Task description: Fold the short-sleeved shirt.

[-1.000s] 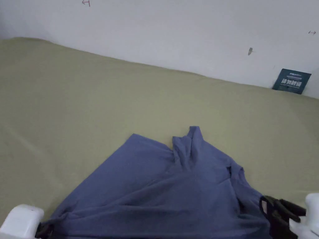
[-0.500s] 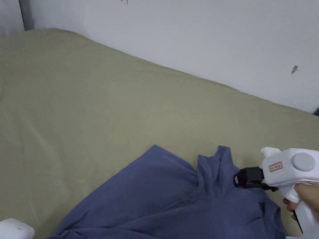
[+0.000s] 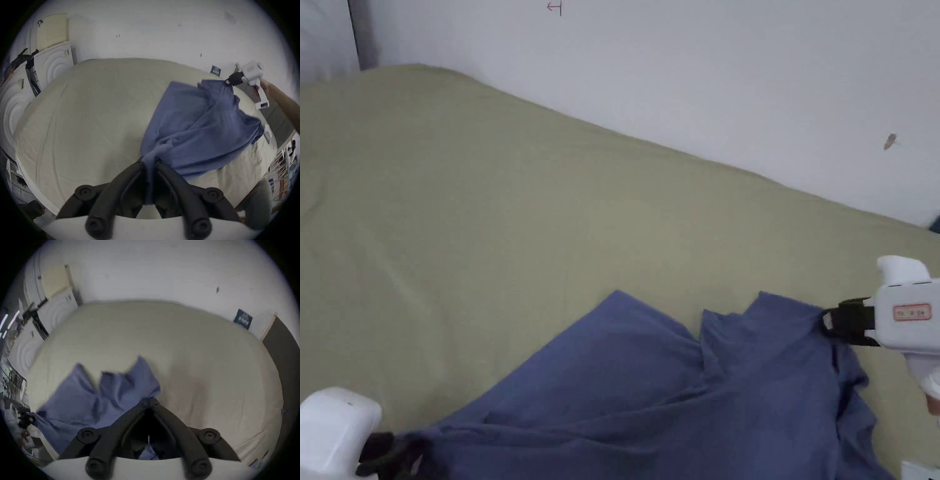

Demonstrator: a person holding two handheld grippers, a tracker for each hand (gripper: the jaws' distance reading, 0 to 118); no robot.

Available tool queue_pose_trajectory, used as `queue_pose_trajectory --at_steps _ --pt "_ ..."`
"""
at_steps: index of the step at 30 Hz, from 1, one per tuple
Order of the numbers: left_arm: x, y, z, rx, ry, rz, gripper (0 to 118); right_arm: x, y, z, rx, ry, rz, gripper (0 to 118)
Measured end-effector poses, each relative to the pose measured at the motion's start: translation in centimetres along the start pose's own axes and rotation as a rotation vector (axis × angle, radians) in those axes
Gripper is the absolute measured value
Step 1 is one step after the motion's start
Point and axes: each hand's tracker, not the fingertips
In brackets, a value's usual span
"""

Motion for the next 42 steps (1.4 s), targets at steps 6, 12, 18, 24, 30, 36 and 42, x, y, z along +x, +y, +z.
queue_pose_trajectory --at_steps 6,12,18,24,30,36,42 --pt "-0.2 8.0 2.2 0.188 -0.015 -0.071 7 0.1 1.7 10.2 0.284 0.013 0.036 0" --pt "0.7 18.3 3.6 0.36 -0.017 -0.156 7 0.8 5.5 18.5 0.445 -0.068 0.086 0" --pt "2.1 27.7 3.6 0.423 -0.009 -0.214 7 2.3 10.0 22.3 0.558 -0.147 0.063 0" --pt "3.4 35.3 3.7 0.485 0.051 -0.321 7 3.7 15.7 24.6 0.63 -0.207 0.053 0" --pt "3.6 40.8 3.4 0.549 0.12 -0.338 7 4.3 20.3 26.3 0.726 -0.249 0.052 0" --pt "3.9 43.3 3.5 0.602 0.139 -0.333 7 4.4 23.0 26.2 0.797 -0.277 0.029 0" --pt "2.5 47.3 2.4 0.626 0.171 -0.382 7 3.4 24.8 26.9 0.824 -0.285 0.034 0"
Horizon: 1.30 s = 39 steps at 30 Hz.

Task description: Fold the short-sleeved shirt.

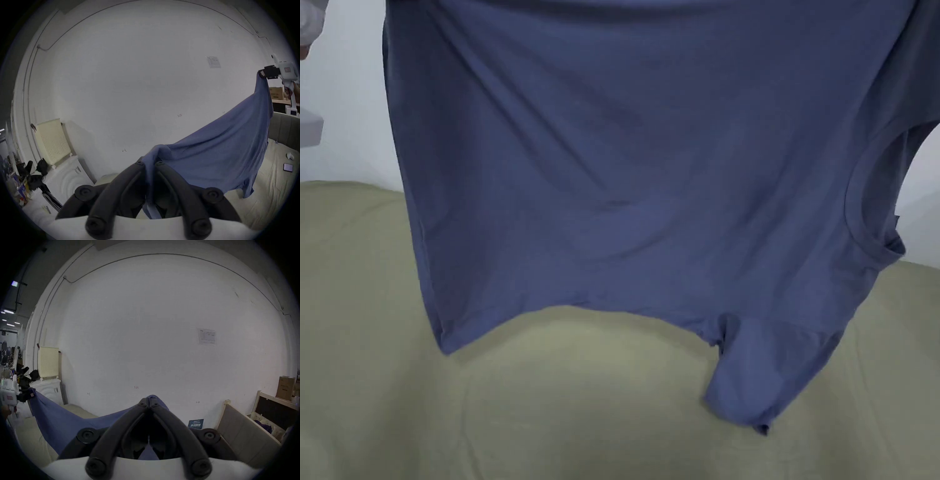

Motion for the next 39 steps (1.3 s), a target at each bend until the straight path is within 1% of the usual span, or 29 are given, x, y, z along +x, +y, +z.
queue_pose_trajectory --at_steps 5,8,14,15,16,20,23,26,28,30,31,36,38,39 --pt "0.2 -0.7 1.0 0.006 0.001 0.001 7 -1.0 0.6 1.2 0.004 0.049 0.017 0" --pt "0.3 -2.3 1.8 -0.008 -0.027 -0.015 7 -1.8 -0.4 2.5 -0.027 0.071 0.072 0" --pt "0.9 -7.3 4.1 -0.057 -0.079 -0.018 7 -2.3 -4.8 6.2 -0.09 0.142 0.069 0" --pt "1.0 -8.1 4.6 -0.076 -0.089 -0.011 7 -2.3 -5.6 6.8 -0.108 0.159 0.075 0" --pt "1.1 -8.9 5.1 -0.087 -0.094 -0.001 7 -2.4 -6.5 7.5 -0.113 0.15 0.074 0" --pt "1.8 -13.0 8.1 -0.163 -0.117 0.066 7 -2.0 -10.3 10.7 -0.173 0.189 0.053 0" --pt "2.4 -16.2 11.2 -0.189 -0.151 0.12 7 -1.4 -13.4 13.8 -0.219 0.201 0.019 0" --pt "2.9 -19.6 14.5 -0.199 -0.202 0.184 7 -0.6 -16.6 17.3 -0.245 0.208 -0.038 0" --pt "3.2 -21.5 16.7 -0.203 -0.225 0.184 7 -0.4 -18.6 20.0 -0.268 0.218 -0.072 0" --pt "3.7 -23.5 19.3 -0.23 -0.253 0.199 7 0.0 -21.1 22.7 -0.296 0.231 -0.13 0" --pt "3.9 -24.3 20.2 -0.242 -0.267 0.206 7 0.1 -22.1 23.8 -0.311 0.236 -0.146 0" --pt "5.3 -28.3 25.3 -0.298 -0.341 0.192 7 0.0 -27.1 30.3 -0.366 0.216 -0.162 0" --pt "5.8 -29.9 26.7 -0.321 -0.362 0.181 7 0.2 -29.0 32.5 -0.4 0.211 -0.202 0" --pt "6.1 -30.9 27.3 -0.332 -0.373 0.188 7 0.2 -29.9 33.6 -0.423 0.202 -0.236 0"
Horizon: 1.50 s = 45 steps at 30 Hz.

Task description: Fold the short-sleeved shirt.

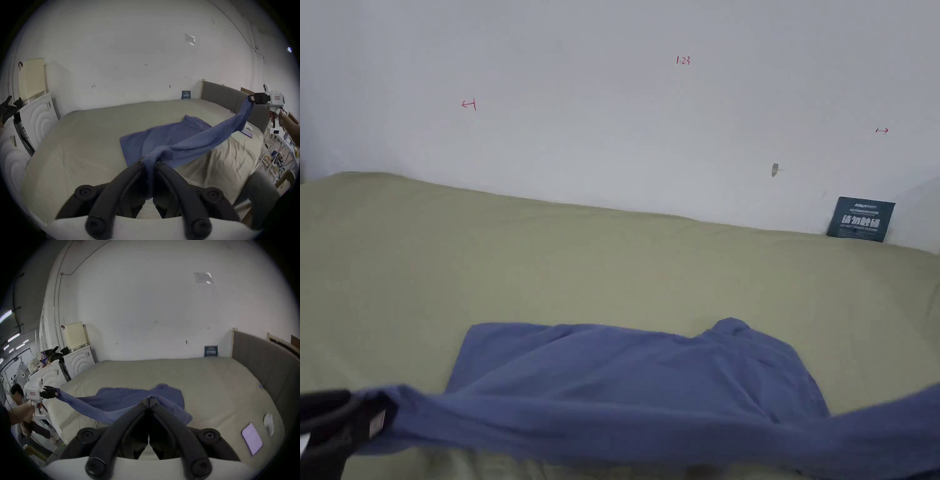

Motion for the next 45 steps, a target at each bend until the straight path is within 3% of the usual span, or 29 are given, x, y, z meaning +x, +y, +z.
queue_pose_trajectory --at_steps 4,10,13,14,15,16,17,18,23,24,25,27,28,29,30,36,39,40,41,42,43,44,45 --pt "0.9 -4.3 0.5 -0.081 -0.031 0.052 7 0.1 -4.6 1.7 -0.081 -0.013 0.004 0" --pt "2.6 -9.8 0.9 -0.219 -0.043 0.13 8 0.8 -10.3 2.1 -0.234 -0.076 -0.082 0" --pt "3.3 -11.1 1.0 -0.283 -0.001 0.174 20 0.7 -12.0 1.6 -0.3 -0.122 -0.081 0" --pt "3.5 -11.3 1.1 -0.296 0.015 0.203 38 0.7 -12.4 1.3 -0.337 -0.132 -0.093 5" --pt "3.6 -11.4 1.3 -0.308 0.034 0.239 62 0.7 -12.6 1.1 -0.354 -0.149 -0.101 20" --pt "3.8 -11.5 1.5 -0.313 0.051 0.298 82 0.6 -12.7 1.1 -0.36 -0.157 -0.115 47" --pt "3.9 -11.4 1.9 -0.301 0.053 0.348 89 0.3 -12.6 1.1 -0.367 -0.161 -0.121 83" --pt "4.1 -11.2 2.2 -0.287 0.071 0.386 89 0.1 -12.4 1.3 -0.362 -0.154 -0.12 94" --pt "6.8 -9.2 5.1 -0.184 0.196 0.443 88 -2.8 -11.0 3.5 -0.24 -0.228 -0.02 89" --pt "7.5 -9.0 5.5 -0.169 0.214 0.425 86 -3.5 -11.0 3.7 -0.238 -0.231 -0.007 82" --pt "8.2 -8.9 5.9 -0.154 0.233 0.397 86 -4.2 -11.1 4.0 -0.243 -0.235 0.002 67" --pt "9.5 -8.7 6.3 -0.179 0.254 0.319 67 -4.9 -11.4 4.4 -0.252 -0.242 0.021 3" --pt "10.0 -8.7 6.4 -0.212 0.267 0.274 47 -5.2 -11.9 4.5 -0.26 -0.252 0.04 0" --pt "10.4 -8.8 6.4 -0.243 0.277 0.234 10 -5.3 -12.4 4.7 -0.256 -0.267 0.036 0" --pt "10.6 -9.1 6.4 -0.26 0.277 0.219 0 -5.2 -12.7 4.8 -0.26 -0.262 0.036 0" --pt "10.3 -11.4 5.7 -0.277 0.303 0.308 0 -5.2 -15.2 5.1 -0.317 -0.258 0.04 0" --pt "10.4 -12.0 5.3 -0.28 0.292 0.322 0 -4.3 -15.9 5.0 -0.332 -0.256 -0.006 0" --pt "10.3 -12.2 5.1 -0.279 0.29 0.326 2 -4.4 -16.0 4.8 -0.338 -0.261 -0.013 0" --pt "10.2 -12.3 5.0 -0.278 0.287 0.334 20 -4.1 -16.2 4.8 -0.344 -0.251 -0.027 0" --pt "9.9 -12.3 4.7 -0.277 0.285 0.343 48 -3.8 -16.2 4.7 -0.351 -0.242 -0.04 0" --pt "10.0 -12.0 4.3 -0.284 0.273 0.357 83 -3.5 -16.3 4.7 -0.347 -0.246 -0.051 0" --pt "9.8 -12.1 4.0 -0.286 0.272 0.367 106 -3.5 -16.3 4.5 -0.349 -0.244 -0.057 0" --pt "9.5 -12.1 3.7 -0.275 0.269 0.373 105 -3.3 -16.4 4.4 -0.351 -0.246 -0.059 0"
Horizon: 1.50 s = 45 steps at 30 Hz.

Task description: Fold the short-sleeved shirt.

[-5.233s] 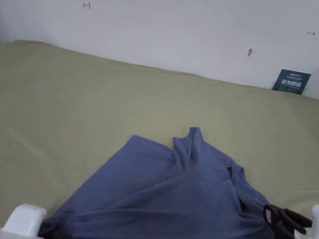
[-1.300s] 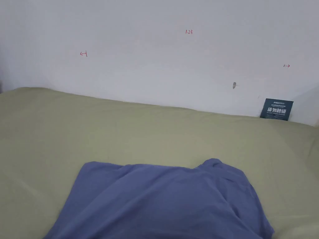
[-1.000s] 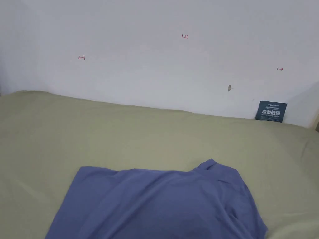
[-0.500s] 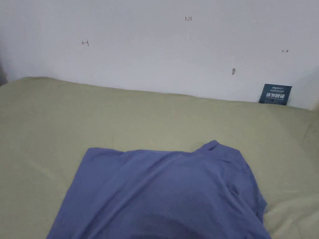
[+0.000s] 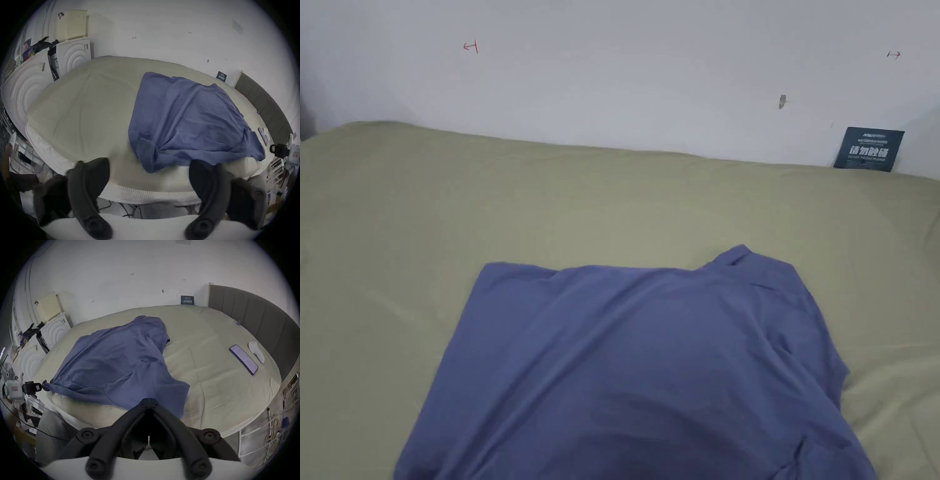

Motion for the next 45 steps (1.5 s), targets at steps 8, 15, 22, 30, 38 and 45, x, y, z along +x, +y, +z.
queue_pose_trajectory --at_steps 8,15,22,30,38,45 --pt "0.4 1.7 -4.3 -0.088 0.06 -0.042 92 2.2 0.9 -3.3 -0.092 0.029 -0.057 81" --pt "1.5 1.1 -4.6 -0.072 0.06 -0.073 12 2.1 0.5 -7.2 -0.157 -0.032 0.039 42" --pt "0.6 1.5 -3.6 -0.043 0.018 -0.063 11 0.5 -0.1 -6.4 -0.101 -0.061 0.041 0" --pt "0.5 1.4 -1.9 0.029 -0.009 -0.114 11 -0.6 1.6 -3.3 0.042 -0.082 0.068 0" --pt "0.0 6.5 -2.1 0.056 -0.047 -0.095 11 -0.4 6.1 -4.1 0.076 -0.069 0.087 0" --pt "0.2 12.5 -6.4 0.019 -0.069 -0.114 11 1.1 11.2 -9.3 -0.014 -0.012 0.045 0"
